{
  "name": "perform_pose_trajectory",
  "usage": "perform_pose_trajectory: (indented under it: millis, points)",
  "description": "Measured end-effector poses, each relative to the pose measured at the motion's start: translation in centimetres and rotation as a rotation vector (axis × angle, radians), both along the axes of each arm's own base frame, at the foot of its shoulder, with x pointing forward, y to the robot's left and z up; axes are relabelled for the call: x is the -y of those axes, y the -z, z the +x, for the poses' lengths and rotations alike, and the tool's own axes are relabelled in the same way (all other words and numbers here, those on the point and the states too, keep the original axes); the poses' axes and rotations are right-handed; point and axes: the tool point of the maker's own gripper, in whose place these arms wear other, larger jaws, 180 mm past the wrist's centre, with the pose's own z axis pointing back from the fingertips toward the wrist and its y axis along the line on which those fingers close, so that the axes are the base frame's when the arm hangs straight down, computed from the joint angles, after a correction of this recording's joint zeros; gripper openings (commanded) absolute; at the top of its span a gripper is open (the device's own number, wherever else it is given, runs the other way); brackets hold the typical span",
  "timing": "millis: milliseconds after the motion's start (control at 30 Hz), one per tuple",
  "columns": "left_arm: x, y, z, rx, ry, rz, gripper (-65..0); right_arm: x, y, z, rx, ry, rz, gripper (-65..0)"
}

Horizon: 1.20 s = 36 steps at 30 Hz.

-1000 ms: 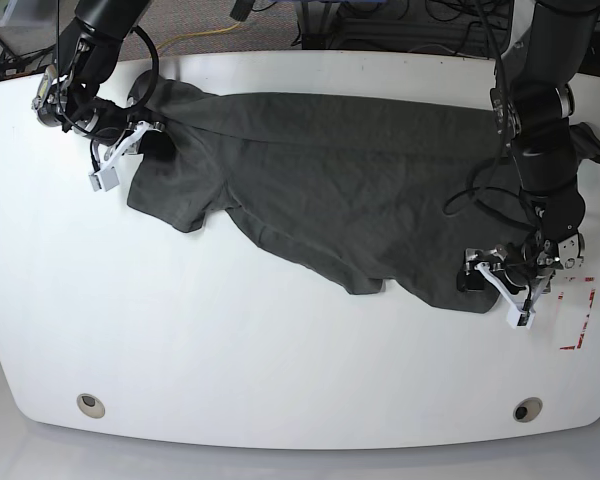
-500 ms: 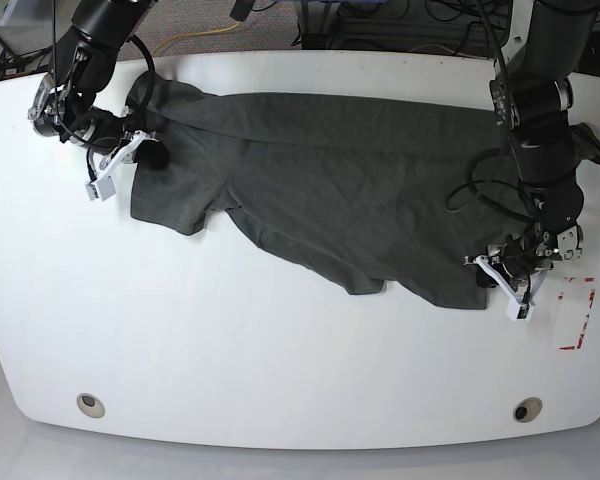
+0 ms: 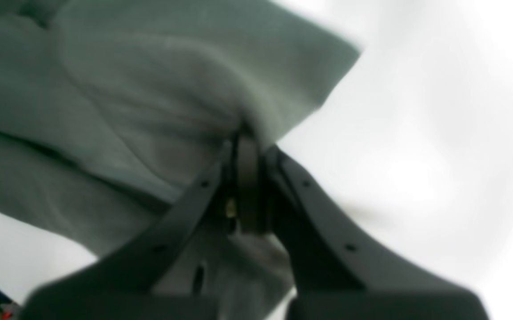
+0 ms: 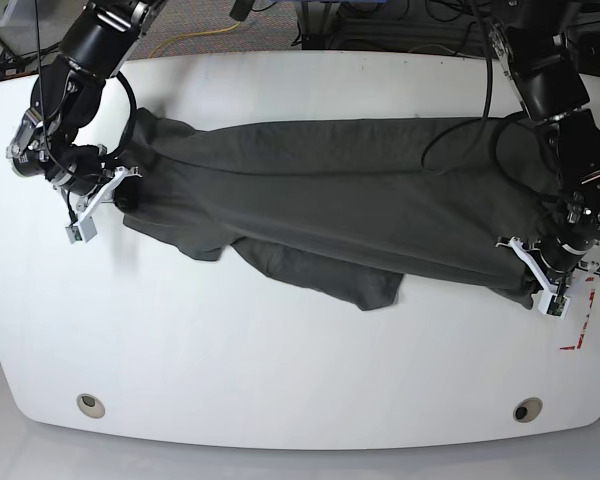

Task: Fold the T-shirt properly
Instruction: 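Lift the shirt with both grippers and fold it toward the left gripper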

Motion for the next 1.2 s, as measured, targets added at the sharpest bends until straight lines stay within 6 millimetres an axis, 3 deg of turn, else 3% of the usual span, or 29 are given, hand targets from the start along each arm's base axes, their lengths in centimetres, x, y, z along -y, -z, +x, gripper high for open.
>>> perform_pose_trajectory:
  millis: [100, 167, 400, 600, 700, 900, 1067, 1200]
  points:
    - [-1.2, -0.7, -0.8, -0.02, -0.035, 0.04, -65.0, -0.3, -1.5, 2.1, 0.036, -0.028, -0.027, -65.0]
    - [-1.6, -2.2, -0.8, 0.001, -0.048, 0.067, -65.0, -0.9, -3.3, 4.3, 0.09, -0.055, -0.035, -65.0]
    - [-0.9, -11.6, 0.8, 0.206, -0.05, 0.16, -65.0, -0.9, -10.2, 10.2, 0.244, -0.122, -0.125, -65.0]
    - [-1.9, -17.1, 0.9, 0.258, -0.122, 0.225, -65.0, -1.2, -17.0, 15.4, 0.361, -0.179, -0.148, -65.0]
    - [-1.7, -21.7, 1.5, 0.388, -0.124, 0.22, -65.0, -0.4, -20.7, 17.6, 0.409, -0.177, -0.162, -65.0]
    - [-2.8, -27.1, 1.6, 0.488, -0.163, 0.242, -65.0, 0.5, -29.0, 20.7, 0.507, -0.196, -0.215, -65.0]
    - [-5.0, -31.7, 0.8, 0.541, -0.256, 0.272, -65.0, 1.6, -36.9, 21.2, 0.617, -0.193, -0.336, -65.0]
    - [-5.0, -33.0, 0.7, 0.571, -0.262, 0.272, -65.0, 2.3, -40.2, 21.0, 0.651, -0.186, -0.407, -65.0]
